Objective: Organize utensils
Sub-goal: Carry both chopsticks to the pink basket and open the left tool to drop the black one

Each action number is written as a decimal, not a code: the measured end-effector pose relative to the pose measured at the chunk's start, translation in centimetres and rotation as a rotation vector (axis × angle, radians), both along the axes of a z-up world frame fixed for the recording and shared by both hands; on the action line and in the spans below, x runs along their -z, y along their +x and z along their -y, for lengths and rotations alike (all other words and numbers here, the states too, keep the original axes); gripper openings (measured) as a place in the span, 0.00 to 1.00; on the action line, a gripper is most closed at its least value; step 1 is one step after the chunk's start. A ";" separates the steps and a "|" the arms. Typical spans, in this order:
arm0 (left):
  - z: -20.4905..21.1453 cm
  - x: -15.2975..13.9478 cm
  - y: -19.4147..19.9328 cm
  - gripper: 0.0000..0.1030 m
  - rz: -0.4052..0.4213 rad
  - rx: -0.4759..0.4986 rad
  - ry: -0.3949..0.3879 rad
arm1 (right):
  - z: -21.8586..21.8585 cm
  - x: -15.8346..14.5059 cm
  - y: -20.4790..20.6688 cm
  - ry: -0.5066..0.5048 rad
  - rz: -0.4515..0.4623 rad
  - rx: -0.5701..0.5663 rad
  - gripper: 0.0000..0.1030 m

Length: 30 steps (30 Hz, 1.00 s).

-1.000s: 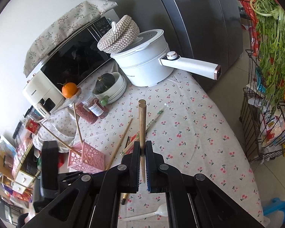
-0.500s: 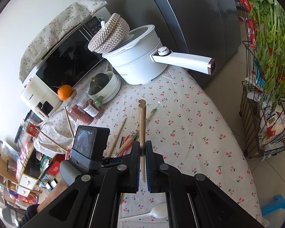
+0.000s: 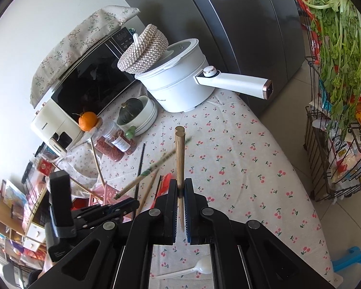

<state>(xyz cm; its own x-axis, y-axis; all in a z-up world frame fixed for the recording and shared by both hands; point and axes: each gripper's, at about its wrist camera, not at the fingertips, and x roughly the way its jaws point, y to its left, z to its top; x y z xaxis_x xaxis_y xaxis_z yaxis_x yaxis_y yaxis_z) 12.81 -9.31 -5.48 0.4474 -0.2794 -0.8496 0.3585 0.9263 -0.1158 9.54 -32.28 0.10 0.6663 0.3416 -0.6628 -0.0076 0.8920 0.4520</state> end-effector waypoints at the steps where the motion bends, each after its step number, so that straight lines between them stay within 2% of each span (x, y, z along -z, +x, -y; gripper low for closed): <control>1: -0.6 -0.7 -0.3 0.06 0.022 -0.003 -0.017 | -0.1 -0.2 -0.1 -0.001 0.006 -0.001 0.05; 12: -6.0 -5.3 -5.0 0.06 0.226 -0.060 -0.196 | -2.2 -2.3 -1.1 -0.011 0.091 -0.022 0.05; 24: -11.3 -9.5 -6.1 0.06 0.410 -0.175 -0.258 | -7.1 -3.8 -0.8 -0.007 0.170 -0.100 0.05; 30: -14.4 -9.9 -5.4 0.06 0.434 -0.260 -0.283 | -9.5 -3.5 -0.3 -0.015 0.165 -0.140 0.05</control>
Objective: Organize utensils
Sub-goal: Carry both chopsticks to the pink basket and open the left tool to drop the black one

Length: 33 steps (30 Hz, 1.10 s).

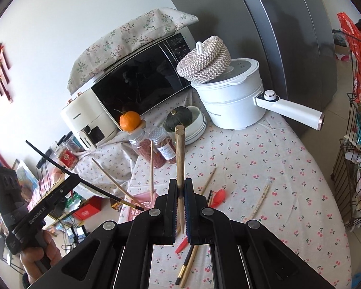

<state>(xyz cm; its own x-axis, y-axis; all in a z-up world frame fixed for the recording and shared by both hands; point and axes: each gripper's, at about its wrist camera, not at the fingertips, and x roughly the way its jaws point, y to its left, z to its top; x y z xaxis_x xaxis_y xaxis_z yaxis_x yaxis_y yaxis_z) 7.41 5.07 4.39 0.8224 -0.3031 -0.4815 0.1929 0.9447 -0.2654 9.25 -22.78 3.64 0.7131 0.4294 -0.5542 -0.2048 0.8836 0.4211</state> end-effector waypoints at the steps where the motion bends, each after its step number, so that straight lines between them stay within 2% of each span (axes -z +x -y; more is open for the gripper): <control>1: -0.4 0.3 0.3 0.06 -0.007 -0.013 -0.001 | -0.2 0.1 0.1 -0.001 -0.002 -0.005 0.05; 5: -1.6 2.7 1.9 0.06 -0.082 -0.061 0.001 | -1.0 0.0 -0.1 -0.013 0.007 -0.031 0.05; 8: -2.5 4.6 3.0 0.06 -0.150 -0.081 -0.029 | -1.3 -0.6 -0.5 -0.010 0.031 -0.045 0.05; 16: -2.6 6.6 4.3 0.06 -0.212 -0.081 -0.033 | -1.5 -1.1 -0.5 0.008 0.050 -0.046 0.05; 21: -2.3 7.6 5.2 0.07 -0.260 -0.078 -0.007 | -1.6 -1.3 -0.6 0.008 0.061 -0.047 0.05; 22: -2.3 7.7 5.2 0.12 -0.267 -0.079 -0.002 | -1.6 -1.5 -0.7 0.009 0.069 -0.048 0.05; 26: -2.4 7.3 4.5 0.54 -0.276 -0.084 0.013 | -1.7 -2.3 -1.2 0.025 0.109 -0.052 0.05; 30: -2.0 6.6 3.7 0.74 -0.304 -0.077 0.055 | -2.1 -2.9 -1.4 0.043 0.143 -0.057 0.05; 33: -1.7 6.3 3.2 0.81 -0.333 -0.061 0.120 | -2.7 -2.8 -1.3 0.064 0.159 -0.062 0.05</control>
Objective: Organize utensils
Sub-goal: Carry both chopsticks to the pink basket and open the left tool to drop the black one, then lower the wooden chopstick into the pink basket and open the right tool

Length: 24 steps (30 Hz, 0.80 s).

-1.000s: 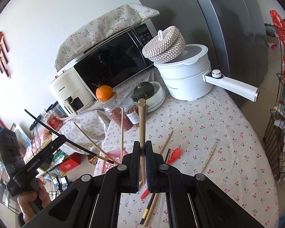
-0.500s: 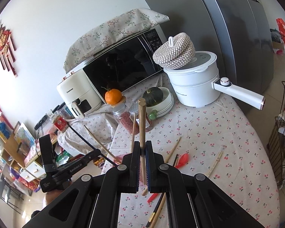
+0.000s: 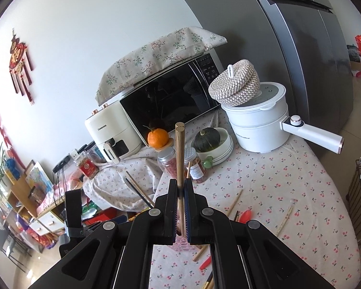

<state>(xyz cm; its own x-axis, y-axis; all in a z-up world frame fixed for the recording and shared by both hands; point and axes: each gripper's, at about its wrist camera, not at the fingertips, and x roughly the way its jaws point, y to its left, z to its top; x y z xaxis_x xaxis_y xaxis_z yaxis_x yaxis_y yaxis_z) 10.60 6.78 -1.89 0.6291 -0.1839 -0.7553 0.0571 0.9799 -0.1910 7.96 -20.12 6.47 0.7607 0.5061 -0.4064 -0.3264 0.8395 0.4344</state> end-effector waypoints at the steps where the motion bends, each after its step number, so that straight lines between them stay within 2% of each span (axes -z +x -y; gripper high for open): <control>1: 0.0 0.0 -0.2 0.82 -0.011 0.010 0.021 | -0.2 0.1 0.1 0.005 0.003 -0.003 0.05; 5: -0.5 0.9 -1.1 0.97 -0.036 0.005 0.071 | -1.1 0.5 0.6 0.014 0.012 -0.010 0.05; 11: -1.7 3.3 -1.1 0.98 -0.095 -0.021 0.050 | -2.4 1.7 2.0 0.019 -0.001 -0.009 0.05; 17: -1.8 3.3 -1.2 0.99 -0.087 -0.025 0.054 | -3.8 3.2 4.0 0.034 -0.041 -0.021 0.05; 24: -1.4 3.6 -1.2 0.99 -0.082 -0.012 0.080 | -6.1 5.7 6.1 -0.064 -0.108 -0.043 0.05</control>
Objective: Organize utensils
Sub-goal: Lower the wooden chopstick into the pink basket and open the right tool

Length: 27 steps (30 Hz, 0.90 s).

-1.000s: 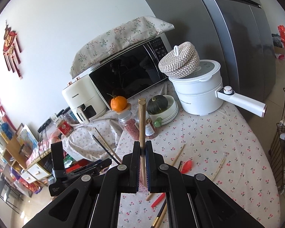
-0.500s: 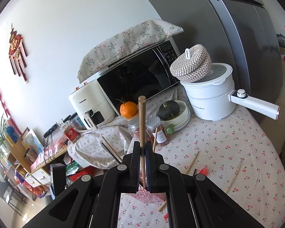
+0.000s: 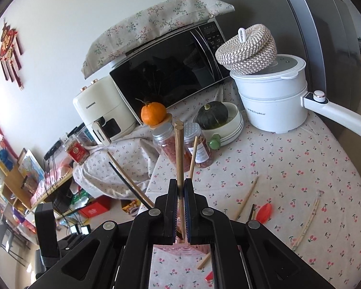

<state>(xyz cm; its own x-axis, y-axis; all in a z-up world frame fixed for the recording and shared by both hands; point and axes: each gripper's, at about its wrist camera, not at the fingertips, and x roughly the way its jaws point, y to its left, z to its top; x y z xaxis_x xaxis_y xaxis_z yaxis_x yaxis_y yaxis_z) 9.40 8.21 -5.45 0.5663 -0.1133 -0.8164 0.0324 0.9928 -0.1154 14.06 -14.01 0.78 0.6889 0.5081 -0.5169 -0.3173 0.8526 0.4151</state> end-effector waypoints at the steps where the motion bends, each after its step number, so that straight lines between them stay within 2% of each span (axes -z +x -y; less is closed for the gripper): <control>1: 0.0 0.0 0.0 0.99 0.000 0.000 0.002 | -0.2 0.3 0.2 -0.006 -0.005 -0.005 0.05; 9: 0.4 0.5 0.1 0.99 -0.005 0.004 0.034 | -0.3 1.7 1.3 0.008 -0.038 -0.019 0.06; 18: 0.3 0.8 0.3 0.99 -0.016 -0.001 0.032 | -0.4 1.8 1.9 -0.008 -0.014 0.015 0.05; 27: 0.3 0.8 0.2 0.99 -0.012 0.000 0.030 | -1.2 1.9 2.2 -0.021 -0.013 -0.018 0.05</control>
<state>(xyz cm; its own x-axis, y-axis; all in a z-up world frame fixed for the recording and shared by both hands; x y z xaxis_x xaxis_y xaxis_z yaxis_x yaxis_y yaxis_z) 9.63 7.91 -6.22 0.5560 -0.0889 -0.8264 0.0314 0.9958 -0.0860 16.24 -12.85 -1.15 0.6729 0.5089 -0.5369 -0.3272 0.8556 0.4011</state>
